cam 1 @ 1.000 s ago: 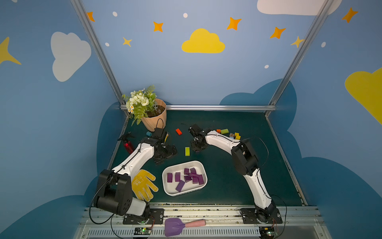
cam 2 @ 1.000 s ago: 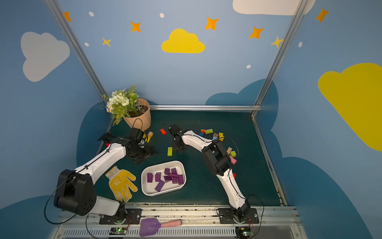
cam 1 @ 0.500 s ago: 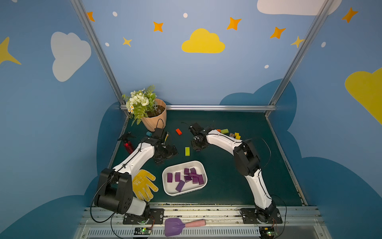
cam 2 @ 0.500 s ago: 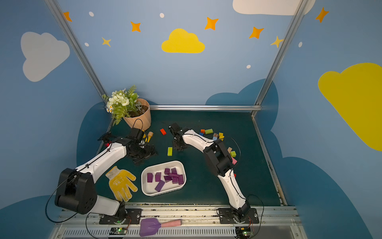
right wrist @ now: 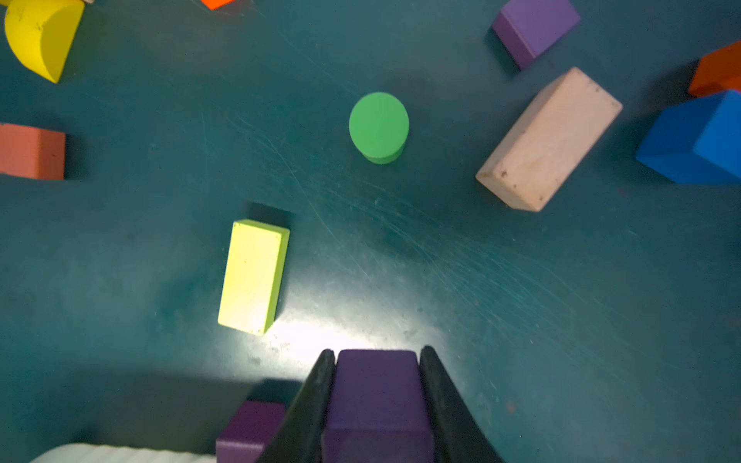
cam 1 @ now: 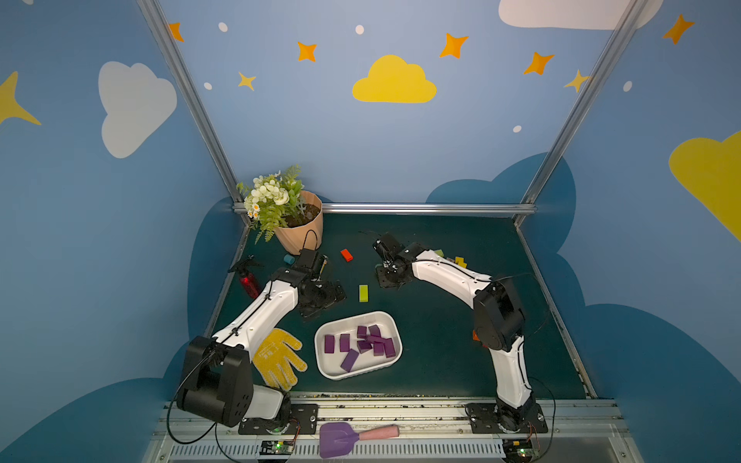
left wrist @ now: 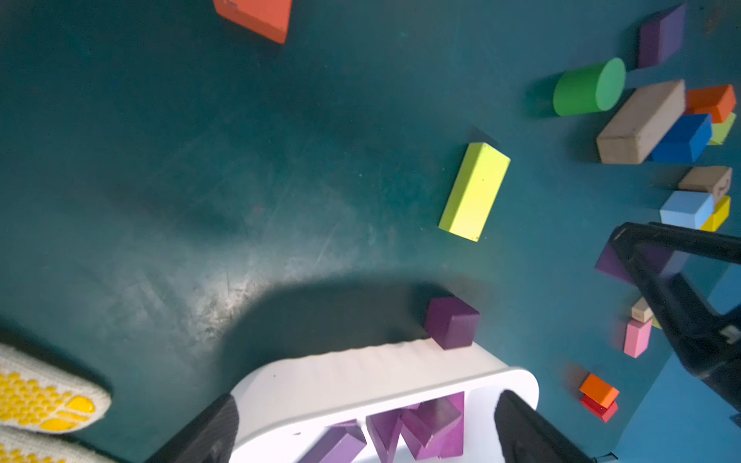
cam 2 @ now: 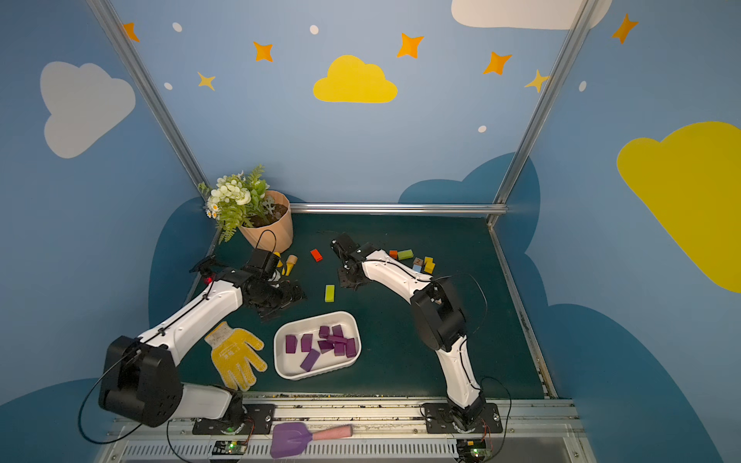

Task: Pick purple bricks into the storage bin
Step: Pick up the building block from the center of the board, then place the building block in the storage box.

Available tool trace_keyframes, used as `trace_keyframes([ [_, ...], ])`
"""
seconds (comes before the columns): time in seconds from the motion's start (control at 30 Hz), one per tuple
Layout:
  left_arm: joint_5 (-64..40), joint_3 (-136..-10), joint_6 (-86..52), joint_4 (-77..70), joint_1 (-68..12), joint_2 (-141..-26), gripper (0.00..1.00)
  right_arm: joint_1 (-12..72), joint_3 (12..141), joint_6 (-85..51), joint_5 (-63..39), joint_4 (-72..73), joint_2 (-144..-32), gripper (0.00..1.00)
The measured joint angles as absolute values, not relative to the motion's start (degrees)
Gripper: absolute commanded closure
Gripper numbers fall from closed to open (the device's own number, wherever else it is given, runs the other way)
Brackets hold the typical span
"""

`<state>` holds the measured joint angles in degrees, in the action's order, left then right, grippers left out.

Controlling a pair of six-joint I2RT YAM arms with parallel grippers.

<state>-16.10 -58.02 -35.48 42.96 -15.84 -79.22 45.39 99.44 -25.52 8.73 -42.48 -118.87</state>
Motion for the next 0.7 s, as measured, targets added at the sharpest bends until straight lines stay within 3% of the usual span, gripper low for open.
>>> trace_keyframes([
  [0.7, -13.4, -50.0, -42.5, 42.5, -23.6, -66.2, 0.00, 56.4, 84.8, -28.6, 13.2, -42.4, -103.5, 0.66],
])
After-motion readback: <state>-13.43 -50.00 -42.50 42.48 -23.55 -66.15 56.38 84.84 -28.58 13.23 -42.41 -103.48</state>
